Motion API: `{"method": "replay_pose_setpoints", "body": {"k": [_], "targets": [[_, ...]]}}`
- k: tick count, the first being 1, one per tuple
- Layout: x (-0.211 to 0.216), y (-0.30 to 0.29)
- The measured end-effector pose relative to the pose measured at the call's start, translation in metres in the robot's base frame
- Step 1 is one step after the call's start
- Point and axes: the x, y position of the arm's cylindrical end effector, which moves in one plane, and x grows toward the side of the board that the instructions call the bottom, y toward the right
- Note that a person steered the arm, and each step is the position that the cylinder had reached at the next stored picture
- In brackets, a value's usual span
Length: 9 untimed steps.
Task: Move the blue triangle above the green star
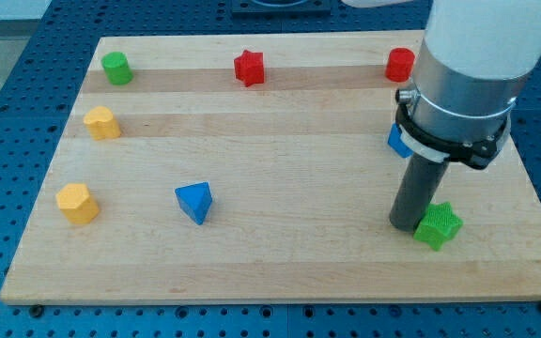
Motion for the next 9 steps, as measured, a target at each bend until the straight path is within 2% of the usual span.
{"method": "replay_pose_setpoints", "body": {"k": [1,2,3,4,6,7,9], "targets": [[0.011,-0.075],[0.041,-0.17],[0.018,-0.242],[-0.003,-0.282],[-0.034,-0.266],[-0.03,-0.215],[-0.029,-0.163]]}}
